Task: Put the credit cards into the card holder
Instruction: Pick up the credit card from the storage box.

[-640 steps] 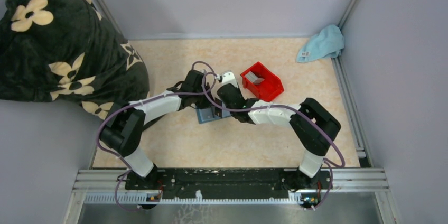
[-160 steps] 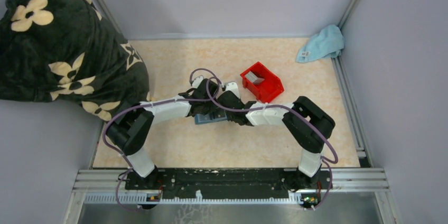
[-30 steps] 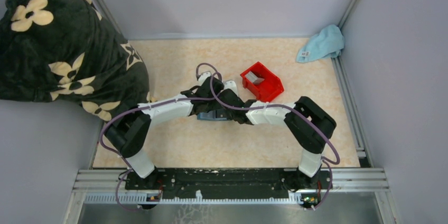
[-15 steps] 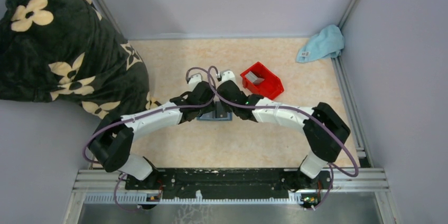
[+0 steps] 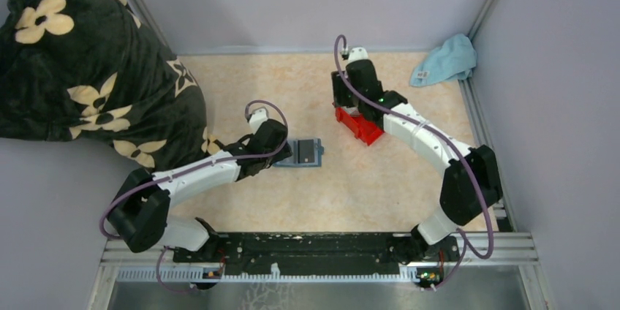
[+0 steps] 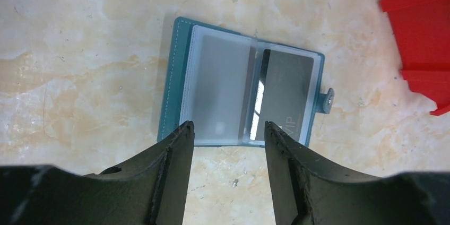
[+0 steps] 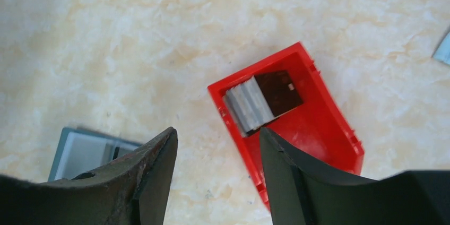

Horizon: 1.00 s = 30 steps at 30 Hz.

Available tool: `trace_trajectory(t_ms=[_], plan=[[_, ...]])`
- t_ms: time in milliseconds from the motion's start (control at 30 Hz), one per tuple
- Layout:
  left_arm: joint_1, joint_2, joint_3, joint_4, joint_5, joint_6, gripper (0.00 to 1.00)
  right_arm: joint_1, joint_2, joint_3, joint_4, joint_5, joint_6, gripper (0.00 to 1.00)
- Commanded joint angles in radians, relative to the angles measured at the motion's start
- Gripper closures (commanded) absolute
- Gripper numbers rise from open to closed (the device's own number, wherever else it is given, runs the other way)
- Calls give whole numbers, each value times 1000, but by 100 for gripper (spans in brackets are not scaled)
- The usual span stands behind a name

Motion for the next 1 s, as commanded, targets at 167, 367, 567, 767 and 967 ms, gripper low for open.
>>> trace_trajectory(t_ms=[167,367,567,767,967], plan=[[34,-84,-40,49,18,-10,40,-166,139,151,-5,-204,-79,40],[40,-72,-47,64,45,-16,40,-233,212,171,7,-299,-85,40],[43,-63,-43,74,50,-13,40,-277,265,172,24,-360,-85,40],[46,-51,-39,79,54,-11,40,-306,316,171,48,-418,-73,40],[53,-44,-39,82,59,-7,40,-327,362,183,72,-466,-58,39]])
